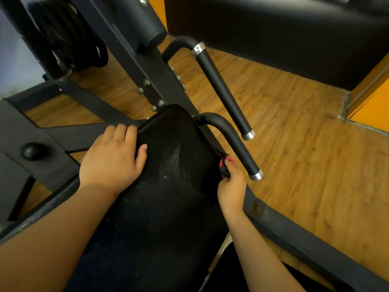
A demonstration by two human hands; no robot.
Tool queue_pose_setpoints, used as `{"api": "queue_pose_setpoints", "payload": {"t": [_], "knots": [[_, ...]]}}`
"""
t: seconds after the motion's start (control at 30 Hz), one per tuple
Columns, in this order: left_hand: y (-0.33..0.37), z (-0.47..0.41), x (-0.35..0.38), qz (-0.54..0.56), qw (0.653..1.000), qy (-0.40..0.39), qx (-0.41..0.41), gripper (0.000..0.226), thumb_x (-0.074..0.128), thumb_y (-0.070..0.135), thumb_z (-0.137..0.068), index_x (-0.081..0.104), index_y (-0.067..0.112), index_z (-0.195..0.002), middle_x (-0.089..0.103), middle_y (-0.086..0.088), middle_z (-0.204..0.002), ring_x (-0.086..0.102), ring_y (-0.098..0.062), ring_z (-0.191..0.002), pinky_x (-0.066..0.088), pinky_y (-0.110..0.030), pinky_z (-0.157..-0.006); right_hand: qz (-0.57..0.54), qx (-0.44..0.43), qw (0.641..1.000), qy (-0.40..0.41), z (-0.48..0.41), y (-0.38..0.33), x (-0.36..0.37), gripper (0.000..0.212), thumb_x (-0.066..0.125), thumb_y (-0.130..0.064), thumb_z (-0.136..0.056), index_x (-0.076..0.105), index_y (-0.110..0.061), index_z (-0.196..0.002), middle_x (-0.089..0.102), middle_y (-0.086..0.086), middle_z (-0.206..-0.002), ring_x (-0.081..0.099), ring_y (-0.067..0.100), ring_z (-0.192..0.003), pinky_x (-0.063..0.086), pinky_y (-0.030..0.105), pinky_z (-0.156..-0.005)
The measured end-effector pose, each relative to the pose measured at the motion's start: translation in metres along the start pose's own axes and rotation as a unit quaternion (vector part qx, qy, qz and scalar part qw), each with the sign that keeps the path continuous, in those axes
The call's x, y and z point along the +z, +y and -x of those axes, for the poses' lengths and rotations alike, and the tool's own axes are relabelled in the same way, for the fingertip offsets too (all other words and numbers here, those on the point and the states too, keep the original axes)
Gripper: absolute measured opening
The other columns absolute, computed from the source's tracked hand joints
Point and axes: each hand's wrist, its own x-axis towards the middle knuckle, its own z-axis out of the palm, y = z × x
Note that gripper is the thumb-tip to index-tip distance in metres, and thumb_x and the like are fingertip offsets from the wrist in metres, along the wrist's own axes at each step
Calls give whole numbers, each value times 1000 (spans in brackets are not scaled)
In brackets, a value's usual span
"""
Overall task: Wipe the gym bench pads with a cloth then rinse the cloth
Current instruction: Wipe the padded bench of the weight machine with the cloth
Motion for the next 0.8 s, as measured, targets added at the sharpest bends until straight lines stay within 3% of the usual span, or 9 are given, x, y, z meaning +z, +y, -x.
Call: {"api": "queue_pose_setpoints", "payload": {"t": [0.07,0.13,0.27,0.37,0.6,0.7,0.8], "knots": [[1,0,-2,0,1000,-4,-2,53,33,40,-93,52,-1,-121,59,-19,-100,55,-36,-91,49,-46,-75,-28,-38,999,-15,-12,-11,5,55,49,15,-84,57,-12,-131,52,3,-138,41,16,-133,28,35,-117],[2,1,-3,1,1000,-10,0,51,34,40,-93,53,0,-119,58,-19,-98,55,-36,-90,49,-45,-73,-14,-37,999,-33,-12,-5,-1,56,49,15,-85,55,-13,-133,51,2,-137,42,16,-132,30,35,-116],[2,1,-5,-2,1000,-16,-4,51,35,39,-93,54,0,-119,59,-18,-97,56,-35,-89,49,-45,-73,29,65,997,-39,6,31,-25,57,46,12,-89,48,-17,-138,46,4,-140,39,19,-134,30,35,-114],[2,-1,-5,-5,1000,-16,-5,50,36,39,-92,54,0,-118,58,-18,-96,56,-35,-88,49,-45,-71,5,75,996,-54,-10,19,-20,55,45,11,-89,49,-15,-137,48,6,-138,45,21,-129,37,39,-110],[3,0,-4,-13,1000,-22,-9,49,36,39,-93,54,0,-117,58,-18,-96,55,-36,-89,48,-46,-72,39,26,995,-90,-6,20,-21,62,45,15,-86,46,-17,-140,47,3,-138,43,17,-129,35,25,-106],[3,1,-5,-9,1000,-16,-10,51,35,40,-93,54,1,-119,58,-17,-96,55,-35,-89,49,-45,-72,64,87,992,-67,8,46,-31,62,45,14,-87,44,-16,-141,45,8,-140,42,23,-130,36,35,-110],[3,0,-4,-9,1000,-14,-13,50,35,40,-93,54,1,-118,58,-17,-95,55,-35,-87,49,-45,-71,47,138,987,-65,-11,45,-23,59,45,12,-87,48,-17,-138,50,11,-136,50,27,-124,45,45,-102]]}}
